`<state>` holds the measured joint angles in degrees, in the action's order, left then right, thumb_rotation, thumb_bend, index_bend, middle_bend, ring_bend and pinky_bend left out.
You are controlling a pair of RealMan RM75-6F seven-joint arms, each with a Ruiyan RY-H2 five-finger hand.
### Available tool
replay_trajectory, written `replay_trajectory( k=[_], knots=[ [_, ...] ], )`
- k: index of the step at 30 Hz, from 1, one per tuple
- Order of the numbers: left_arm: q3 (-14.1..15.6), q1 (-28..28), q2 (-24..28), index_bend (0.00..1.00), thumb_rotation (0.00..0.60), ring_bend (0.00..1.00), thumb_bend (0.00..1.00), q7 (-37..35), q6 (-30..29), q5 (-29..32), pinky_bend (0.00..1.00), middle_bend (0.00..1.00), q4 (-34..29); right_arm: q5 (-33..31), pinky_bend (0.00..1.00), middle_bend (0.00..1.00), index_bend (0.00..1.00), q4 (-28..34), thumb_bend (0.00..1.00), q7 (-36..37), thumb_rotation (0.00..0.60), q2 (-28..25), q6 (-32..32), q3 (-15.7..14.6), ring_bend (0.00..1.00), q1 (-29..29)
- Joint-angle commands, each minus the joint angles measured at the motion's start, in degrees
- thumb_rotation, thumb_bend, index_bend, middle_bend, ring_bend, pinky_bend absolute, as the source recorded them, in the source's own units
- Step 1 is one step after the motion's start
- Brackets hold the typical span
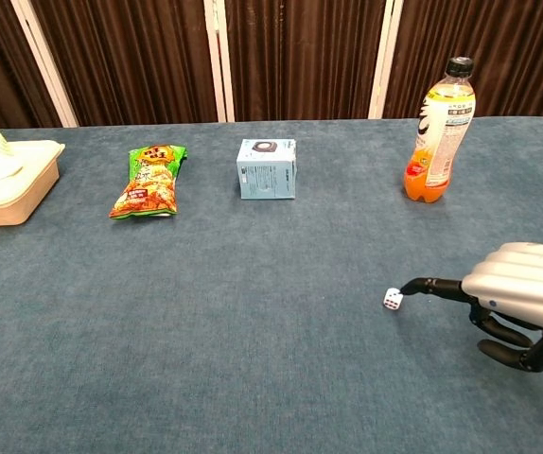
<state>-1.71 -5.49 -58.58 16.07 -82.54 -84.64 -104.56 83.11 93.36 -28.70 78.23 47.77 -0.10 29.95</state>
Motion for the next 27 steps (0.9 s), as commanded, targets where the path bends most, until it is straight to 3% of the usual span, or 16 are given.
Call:
replay_trajectory(
  k=[1, 27],
  knots=[
    [0.04, -0.04, 0.00, 0.00, 0.600, 0.00, 0.00, 0.01, 0.06, 0.04, 0.00, 0.00, -0.05, -0.23, 1.00, 0.78, 0.02, 0.26, 0.54, -0.36, 0.600, 0.22, 0.13, -0.12, 0.74, 0.29],
    [0.42, -0.24, -0.12, 0.00, 0.600, 0.00, 0.00, 0.42, -0.04, -0.01, 0.00, 0.00, -0.16, -5.56, 1.00, 0.78, 0.03, -0.64, 0.55, -4.29, 0.600, 1.87, 0.55, -0.97, 0.74, 2.50]
  ],
)
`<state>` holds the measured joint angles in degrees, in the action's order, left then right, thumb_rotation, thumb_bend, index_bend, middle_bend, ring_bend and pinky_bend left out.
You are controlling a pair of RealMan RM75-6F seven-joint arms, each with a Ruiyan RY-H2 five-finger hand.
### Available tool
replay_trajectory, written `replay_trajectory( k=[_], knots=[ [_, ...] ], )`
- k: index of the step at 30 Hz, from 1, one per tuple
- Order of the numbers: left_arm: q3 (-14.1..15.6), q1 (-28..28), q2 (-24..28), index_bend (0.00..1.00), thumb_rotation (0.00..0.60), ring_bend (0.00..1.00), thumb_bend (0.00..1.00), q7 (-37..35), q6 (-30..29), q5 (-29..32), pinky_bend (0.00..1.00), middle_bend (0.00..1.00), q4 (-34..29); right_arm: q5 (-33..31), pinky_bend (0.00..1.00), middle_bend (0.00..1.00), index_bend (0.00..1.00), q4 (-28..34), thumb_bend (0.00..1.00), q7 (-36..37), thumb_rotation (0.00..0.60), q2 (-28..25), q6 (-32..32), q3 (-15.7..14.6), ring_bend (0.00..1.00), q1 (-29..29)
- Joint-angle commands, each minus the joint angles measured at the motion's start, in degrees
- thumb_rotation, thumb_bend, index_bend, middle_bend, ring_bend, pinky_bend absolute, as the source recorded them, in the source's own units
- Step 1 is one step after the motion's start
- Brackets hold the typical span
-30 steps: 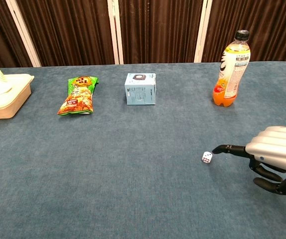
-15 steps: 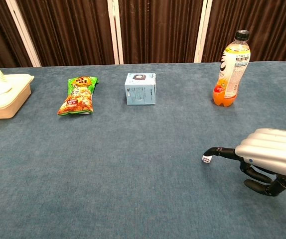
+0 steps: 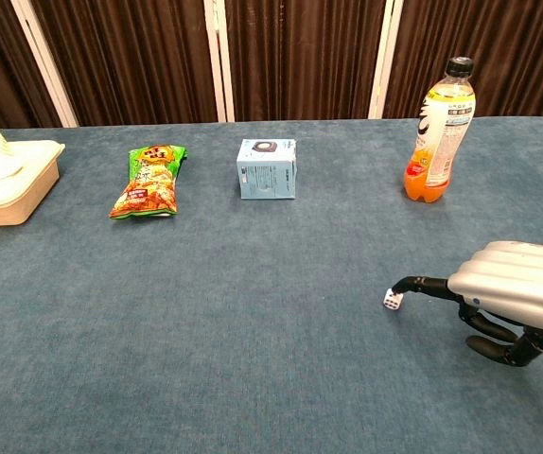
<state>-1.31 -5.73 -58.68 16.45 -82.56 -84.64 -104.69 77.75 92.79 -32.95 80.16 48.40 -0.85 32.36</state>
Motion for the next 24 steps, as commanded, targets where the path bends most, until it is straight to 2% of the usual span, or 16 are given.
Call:
replay_trajectory(
  k=[1, 15, 24],
  knots=[
    [0.04, -0.01, -0.04, 0.00, 0.600, 0.00, 0.00, 0.10, -0.02, -0.02, 0.00, 0.00, -0.06, -0.30, 1.00, 0.78, 0.03, -0.06, 0.55, -0.06, 0.600, -0.11, -0.12, -0.34, 0.74, 0.15],
    [0.17, -0.21, -0.21, 0.00, 0.600, 0.00, 0.00, 0.52, 0.28, 0.30, 0.00, 0.00, -0.10, -0.80, 1.00, 0.78, 0.04, 0.55, 0.55, 0.61, 0.600, -1.61, -0.28, -2.33, 0.74, 0.48],
    [0.28, -0.36, -0.39, 0.00, 0.600, 0.00, 0.00, 0.91, 0.47, 0.33, 0.00, 0.00, -0.14, 2.66, 1.00, 0.78, 0.04, 2.01, 0.55, 3.17, 0.600, -4.54, 1.81, -4.15, 0.74, -0.40]
  ],
)
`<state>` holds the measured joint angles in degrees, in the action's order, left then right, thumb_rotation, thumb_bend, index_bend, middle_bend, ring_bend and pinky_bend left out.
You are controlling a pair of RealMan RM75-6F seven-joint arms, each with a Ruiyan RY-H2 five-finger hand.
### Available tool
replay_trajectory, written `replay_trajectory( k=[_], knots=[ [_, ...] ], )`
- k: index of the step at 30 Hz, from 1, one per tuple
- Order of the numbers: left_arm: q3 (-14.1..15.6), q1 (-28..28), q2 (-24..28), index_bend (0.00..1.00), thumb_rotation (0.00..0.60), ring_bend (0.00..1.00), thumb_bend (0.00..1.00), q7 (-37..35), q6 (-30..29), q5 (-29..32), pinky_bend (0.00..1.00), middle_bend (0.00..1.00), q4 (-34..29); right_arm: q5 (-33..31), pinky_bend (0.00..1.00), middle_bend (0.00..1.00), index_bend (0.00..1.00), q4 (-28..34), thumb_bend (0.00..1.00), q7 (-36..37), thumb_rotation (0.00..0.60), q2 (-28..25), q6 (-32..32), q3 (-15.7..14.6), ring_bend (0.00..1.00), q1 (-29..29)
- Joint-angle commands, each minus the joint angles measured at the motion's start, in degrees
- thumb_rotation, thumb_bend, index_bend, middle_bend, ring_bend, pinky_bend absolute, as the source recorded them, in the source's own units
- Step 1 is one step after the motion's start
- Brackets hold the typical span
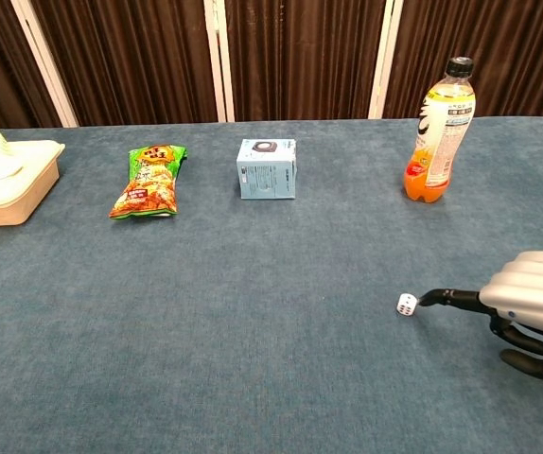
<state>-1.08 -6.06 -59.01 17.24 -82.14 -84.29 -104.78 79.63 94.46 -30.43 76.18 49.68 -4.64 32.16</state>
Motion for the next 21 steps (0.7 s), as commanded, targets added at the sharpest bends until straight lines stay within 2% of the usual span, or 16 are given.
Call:
replay_trajectory(
  k=[1, 8, 10, 12, 14, 15, 17, 19, 20, 21],
  knots=[
    [0.07, -0.03, -0.09, 0.00, 0.600, 0.00, 0.00, 0.26, 0.00, -0.07, 0.00, 0.00, -0.12, 1.36, 1.00, 0.78, 0.04, 0.49, 0.55, 1.03, 0.600, -0.85, 0.89, -0.49, 0.74, -0.29],
    [0.16, 0.06, -0.16, 0.00, 0.600, 0.00, 0.00, 0.50, -0.26, -0.22, 0.00, 0.00, -0.35, 5.18, 0.99, 0.78, 0.04, 2.59, 0.55, 3.37, 0.600, -3.04, 4.05, -0.88, 0.74, -1.01],
    [0.19, 0.11, -0.13, 0.00, 0.600, 0.00, 0.00, 0.48, -0.38, -0.32, 0.00, 0.00, -0.41, 6.90, 0.92, 0.77, 0.04, 3.80, 0.53, 4.04, 0.600, -4.26, 6.38, -0.83, 0.74, -1.66],
    [0.20, 0.18, -0.02, 0.00, 0.600, 0.00, 0.00, 0.23, -0.59, -0.48, 0.00, 0.00, -0.51, 9.75, 0.77, 0.74, 0.04, 5.38, 0.50, 5.71, 0.600, -6.09, 10.85, -0.68, 0.69, -3.04],
    [0.17, 0.16, 0.17, 0.00, 0.600, 0.00, 0.00, -0.14, -0.79, -0.83, 0.00, 0.00, -0.72, 12.83, 0.47, 0.60, 0.04, 6.03, 0.39, 8.33, 0.600, -7.74, 16.20, -0.50, 0.54, -4.84],
    [0.19, 0.21, 0.38, 0.00, 0.600, 0.00, 0.00, -0.41, -1.08, -1.30, 0.00, 0.00, -0.96, 14.55, 0.37, 0.53, 0.04, 6.28, 0.32, 9.99, 0.600, -8.92, 20.47, -0.29, 0.46, -6.44],
    [0.29, 0.35, 0.78, 0.00, 0.600, 0.00, 0.00, -0.97, -1.59, -2.07, 0.00, 0.00, -1.27, 17.04, 0.10, 0.29, 0.03, 5.79, 0.10, 12.54, 0.600, -10.48, 26.98, -0.24, 0.19, -9.26],
    [0.31, 0.49, 1.04, 0.00, 0.600, 0.00, 0.00, -1.40, -1.97, -2.46, 0.00, 0.00, -1.41, 17.74, 0.01, 0.10, 0.01, 5.59, 0.01, 14.04, 0.600, -11.57, 30.59, -0.16, 0.04, -11.12],
    [0.32, 0.58, 1.18, 0.00, 0.600, 0.00, 0.00, -1.65, -2.20, -2.63, 0.00, 0.00, -1.44, 17.82, 0.00, 0.04, 0.00, 5.66, 0.00, 15.05, 0.600, -12.35, 32.25, -0.21, 0.00, -12.14],
    [0.35, 0.68, 1.30, 0.00, 0.600, 0.00, 0.00, -1.93, -2.42, -2.81, 0.00, 0.00, -1.44, 17.70, 0.00, 0.01, 0.00, 5.76, 0.00, 16.00, 0.600, -13.14, 33.72, -0.19, 0.00, -13.10]
  ],
)
